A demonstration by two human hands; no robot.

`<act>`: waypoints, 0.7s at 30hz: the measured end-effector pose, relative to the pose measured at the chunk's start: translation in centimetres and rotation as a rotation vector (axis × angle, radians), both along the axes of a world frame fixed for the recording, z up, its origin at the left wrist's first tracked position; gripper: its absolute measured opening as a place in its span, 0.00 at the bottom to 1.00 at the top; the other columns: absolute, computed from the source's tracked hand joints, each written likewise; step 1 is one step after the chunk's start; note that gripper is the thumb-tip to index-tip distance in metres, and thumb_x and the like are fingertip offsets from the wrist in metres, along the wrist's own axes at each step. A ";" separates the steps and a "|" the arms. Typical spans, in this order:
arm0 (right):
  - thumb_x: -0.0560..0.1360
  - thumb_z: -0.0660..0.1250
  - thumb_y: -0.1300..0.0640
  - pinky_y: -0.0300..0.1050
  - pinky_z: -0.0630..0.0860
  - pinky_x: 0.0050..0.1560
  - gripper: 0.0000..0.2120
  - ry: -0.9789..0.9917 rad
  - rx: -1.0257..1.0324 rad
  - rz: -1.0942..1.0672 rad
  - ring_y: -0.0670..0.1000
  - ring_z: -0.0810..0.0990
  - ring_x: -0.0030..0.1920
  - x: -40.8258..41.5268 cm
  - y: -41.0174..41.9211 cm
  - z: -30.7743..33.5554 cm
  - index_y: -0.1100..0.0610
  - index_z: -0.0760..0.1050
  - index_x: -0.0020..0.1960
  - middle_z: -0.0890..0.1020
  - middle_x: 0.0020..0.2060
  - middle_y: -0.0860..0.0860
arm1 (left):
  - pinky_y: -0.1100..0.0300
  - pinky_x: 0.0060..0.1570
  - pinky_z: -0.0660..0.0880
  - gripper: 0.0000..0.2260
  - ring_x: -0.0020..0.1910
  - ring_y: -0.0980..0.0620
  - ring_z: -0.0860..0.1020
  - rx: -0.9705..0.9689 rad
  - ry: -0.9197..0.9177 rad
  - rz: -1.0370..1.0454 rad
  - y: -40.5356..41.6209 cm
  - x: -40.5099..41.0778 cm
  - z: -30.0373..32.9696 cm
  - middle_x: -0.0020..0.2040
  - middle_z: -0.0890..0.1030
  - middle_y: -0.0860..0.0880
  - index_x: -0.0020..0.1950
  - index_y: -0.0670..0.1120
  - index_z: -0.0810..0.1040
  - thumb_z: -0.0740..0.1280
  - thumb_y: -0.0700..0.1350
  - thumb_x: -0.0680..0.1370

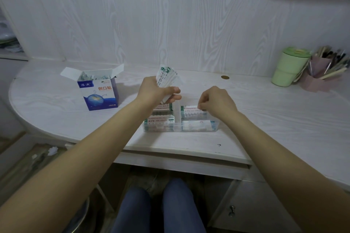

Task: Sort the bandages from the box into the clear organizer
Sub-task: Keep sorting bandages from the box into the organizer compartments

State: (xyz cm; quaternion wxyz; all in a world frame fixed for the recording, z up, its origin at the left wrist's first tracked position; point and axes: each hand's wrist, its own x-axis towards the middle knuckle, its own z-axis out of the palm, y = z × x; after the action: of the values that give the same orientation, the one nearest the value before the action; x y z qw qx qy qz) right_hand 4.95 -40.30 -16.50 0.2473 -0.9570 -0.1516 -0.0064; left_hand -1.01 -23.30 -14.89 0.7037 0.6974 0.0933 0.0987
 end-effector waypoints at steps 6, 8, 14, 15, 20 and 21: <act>0.73 0.71 0.58 0.41 0.71 0.35 0.03 0.004 -0.115 0.023 0.51 0.80 0.43 0.1 0.5 0.2 0.55 0.83 0.46 0.82 0.42 0.50 | 0.61 0.37 0.81 0.11 0.36 0.47 0.84 0.033 0.011 -0.020 0.3 0.2 -0.4 0.42 0.83 0.40 0.54 0.36 0.76 0.71 0.32 0.73; 0.73 0.70 0.57 0.43 0.73 0.41 0.05 -0.018 -0.171 0.051 0.51 0.80 0.46 0.2 0.7 0.3 0.54 0.83 0.48 0.83 0.43 0.50 | 0.61 0.36 0.81 0.10 0.35 0.48 0.84 0.031 0.007 -0.023 0.6 0.4 -0.4 0.42 0.83 0.40 0.52 0.36 0.76 0.71 0.32 0.73; 0.74 0.70 0.56 0.46 0.76 0.50 0.07 -0.031 -0.306 0.149 0.52 0.80 0.50 0.5 1.5 0.8 0.51 0.81 0.51 0.82 0.49 0.50 | 0.62 0.35 0.80 0.09 0.36 0.47 0.84 0.042 0.012 -0.039 1.2 1.8 -0.6 0.42 0.84 0.40 0.49 0.39 0.77 0.72 0.31 0.71; 0.74 0.70 0.57 0.45 0.76 0.48 0.06 -0.025 -0.333 0.165 0.52 0.80 0.49 0.6 1.6 1.0 0.51 0.81 0.51 0.82 0.49 0.50 | 0.61 0.36 0.81 0.10 0.37 0.46 0.84 0.041 0.019 -0.044 1.3 2.1 -0.7 0.43 0.84 0.40 0.50 0.38 0.77 0.72 0.32 0.71; 0.74 0.69 0.57 0.42 0.73 0.42 0.05 0.009 -0.492 0.258 0.51 0.80 0.44 1.4 2.1 2.4 0.51 0.81 0.49 0.83 0.46 0.49 | 0.59 0.40 0.82 0.12 0.39 0.46 0.84 0.069 0.084 -0.079 1.5 3.7 -0.2 0.44 0.84 0.39 0.54 0.36 0.76 0.72 0.33 0.72; 0.75 0.68 0.56 0.42 0.74 0.43 0.06 0.030 -0.517 0.270 0.51 0.80 0.46 1.5 2.2 2.6 0.51 0.81 0.51 0.82 0.48 0.50 | 0.58 0.41 0.82 0.11 0.38 0.47 0.84 0.077 0.102 -0.086 1.5 3.8 0.0 0.45 0.84 0.38 0.53 0.36 0.76 0.72 0.33 0.72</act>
State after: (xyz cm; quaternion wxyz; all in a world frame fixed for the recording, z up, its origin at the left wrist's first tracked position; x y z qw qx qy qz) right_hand 6.42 -38.06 -13.94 -0.0039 -0.9594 -0.2707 0.0799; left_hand 2.83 -21.84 -14.85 0.6741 0.7316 0.0951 0.0361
